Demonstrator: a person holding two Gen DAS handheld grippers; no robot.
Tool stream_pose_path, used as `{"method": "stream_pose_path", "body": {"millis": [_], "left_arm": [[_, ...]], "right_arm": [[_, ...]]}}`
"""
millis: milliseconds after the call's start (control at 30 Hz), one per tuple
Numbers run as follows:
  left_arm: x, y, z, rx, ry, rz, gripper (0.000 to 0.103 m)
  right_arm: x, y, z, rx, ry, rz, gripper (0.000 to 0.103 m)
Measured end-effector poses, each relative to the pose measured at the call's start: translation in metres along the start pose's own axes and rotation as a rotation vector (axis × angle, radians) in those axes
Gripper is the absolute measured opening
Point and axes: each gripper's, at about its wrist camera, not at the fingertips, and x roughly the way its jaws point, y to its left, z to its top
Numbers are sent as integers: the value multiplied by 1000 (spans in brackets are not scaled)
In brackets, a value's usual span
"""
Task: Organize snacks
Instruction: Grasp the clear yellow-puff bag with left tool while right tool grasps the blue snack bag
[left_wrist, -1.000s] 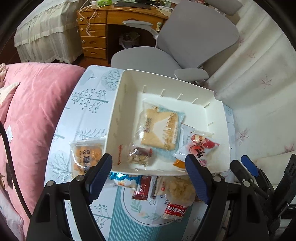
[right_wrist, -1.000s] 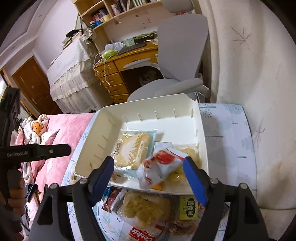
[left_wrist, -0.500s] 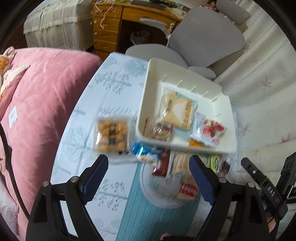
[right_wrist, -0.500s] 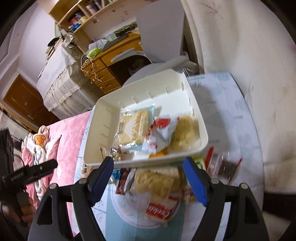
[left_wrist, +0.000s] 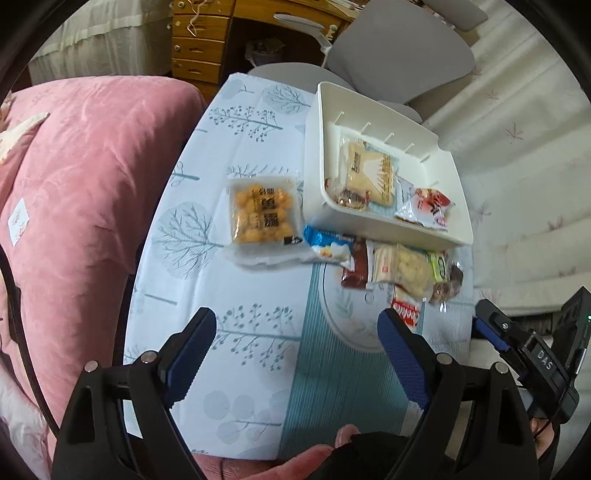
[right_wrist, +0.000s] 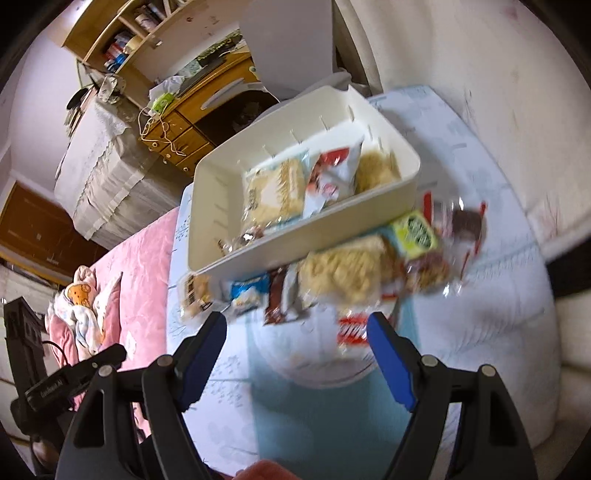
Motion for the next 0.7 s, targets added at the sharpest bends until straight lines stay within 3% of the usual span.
{"method": "stream_pose_path", "body": {"millis": [200,367,533,700], "left_arm": [[-7,36,-9,25,30,-44,89],[-6,65,-16,52,53,-21,89],[-7,85,-21,80,40,-10,89],[-4,97,-20,45,25,-42,89]], "right_arm": [[4,37,-33,13,-8,-40,79],[12,67,-64,9,-17,-69,79],[19,91,-95,26,-43,-109,79],[20,107,-116,54,-84,-146,79]]}}
